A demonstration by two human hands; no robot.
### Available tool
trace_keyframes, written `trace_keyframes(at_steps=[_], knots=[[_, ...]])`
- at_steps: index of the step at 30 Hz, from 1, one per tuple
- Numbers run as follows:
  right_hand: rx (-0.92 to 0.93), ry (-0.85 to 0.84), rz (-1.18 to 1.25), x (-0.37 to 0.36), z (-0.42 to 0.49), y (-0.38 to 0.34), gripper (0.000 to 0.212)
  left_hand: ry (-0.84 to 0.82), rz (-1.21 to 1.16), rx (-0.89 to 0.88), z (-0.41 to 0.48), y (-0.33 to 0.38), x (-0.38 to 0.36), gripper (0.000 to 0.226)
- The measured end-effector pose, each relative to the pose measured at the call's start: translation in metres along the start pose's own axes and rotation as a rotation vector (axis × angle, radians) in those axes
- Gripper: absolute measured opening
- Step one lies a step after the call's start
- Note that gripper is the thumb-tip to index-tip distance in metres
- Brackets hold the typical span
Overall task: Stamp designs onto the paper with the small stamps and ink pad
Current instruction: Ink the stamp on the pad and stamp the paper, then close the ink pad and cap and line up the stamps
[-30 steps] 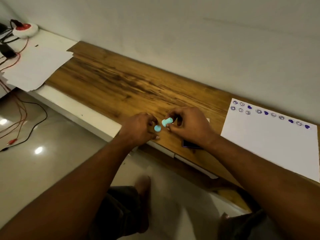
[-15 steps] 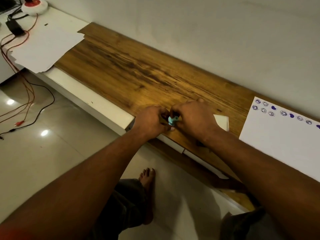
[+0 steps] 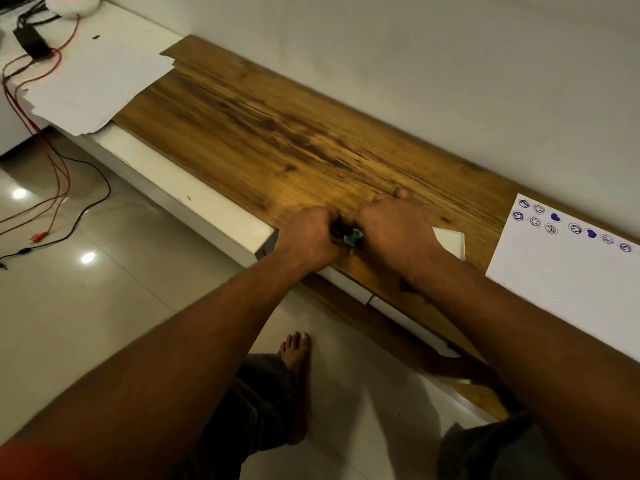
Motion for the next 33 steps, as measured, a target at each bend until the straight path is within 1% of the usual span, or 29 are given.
trace_keyframes(at_steps=[2, 6, 9, 12, 14, 16, 19, 21, 23, 24, 25, 27, 28, 29, 30, 31, 33], knots=[[0.045, 0.003, -0.049, 0.000, 0.001, -0.006, 0.018, -0.030, 0.003, -0.002, 0.000, 0.001, -0.002, 0.046], [0.116, -0.013, -0.140, -0.003, 0.004, -0.016, 0.013, -0.076, 0.020, -0.007, 0.000, 0.004, 0.000, 0.038], [0.146, -0.027, -0.130, -0.007, 0.006, -0.018, 0.017, -0.082, 0.029, -0.019, 0.000, 0.007, 0.000, 0.034], [0.154, -0.020, -0.108, -0.007, 0.007, -0.016, 0.020, -0.081, 0.041, -0.019, 0.001, 0.006, -0.001, 0.037], [0.152, -0.016, -0.086, -0.007, 0.006, -0.014, 0.025, -0.080, 0.046, -0.022, 0.002, 0.005, -0.002, 0.038], [0.134, 0.008, -0.016, -0.002, 0.002, -0.009, 0.032, -0.070, 0.045, -0.014, 0.002, 0.004, -0.001, 0.041], [0.052, 0.116, 0.168, 0.025, -0.007, 0.018, 0.042, -0.068, 0.014, -0.024, 0.001, 0.007, 0.002, 0.053], [-0.047, 0.200, 0.333, 0.044, -0.020, 0.055, 0.036, -0.080, 0.041, -0.016, -0.001, 0.012, 0.008, 0.060], [-0.176, 0.266, 0.536, 0.051, -0.039, 0.102, 0.028, -0.046, 0.149, -0.029, -0.007, 0.025, 0.023, 0.059], [-0.239, 0.276, 0.593, 0.048, -0.049, 0.125, 0.028, 0.001, 0.220, -0.050, -0.013, 0.036, 0.034, 0.055], [-0.291, 0.253, 0.613, 0.039, -0.056, 0.142, 0.029, 0.054, 0.288, -0.076, -0.021, 0.050, 0.045, 0.052], [-0.349, 0.143, 0.595, 0.012, -0.068, 0.164, 0.038, 0.111, 0.401, -0.146, -0.044, 0.086, 0.059, 0.046], [-0.356, 0.083, 0.576, -0.003, -0.071, 0.168, 0.043, 0.087, 0.450, -0.188, -0.057, 0.104, 0.056, 0.045], [-0.351, 0.028, 0.555, -0.017, -0.074, 0.168, 0.048, 0.016, 0.489, -0.225, -0.069, 0.122, 0.045, 0.047], [-0.337, -0.022, 0.528, -0.029, -0.075, 0.166, 0.051, -0.092, 0.519, -0.242, -0.081, 0.136, 0.028, 0.052], [-0.314, -0.064, 0.495, -0.038, -0.077, 0.161, 0.054, -0.220, 0.535, -0.243, -0.094, 0.147, 0.008, 0.061], [-0.272, -0.100, 0.442, -0.046, -0.078, 0.154, 0.058, -0.439, 0.533, -0.243, -0.117, 0.163, -0.025, 0.088]])
Point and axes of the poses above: each hand's wrist, its own z-axis towards the middle knuckle, its own x-axis out of the back of the hand, y = z × x, the point moved 10 cm from there along z, towards the middle knuckle, and after that the axes turned 6 degrees about z, right-handed, at the moved point
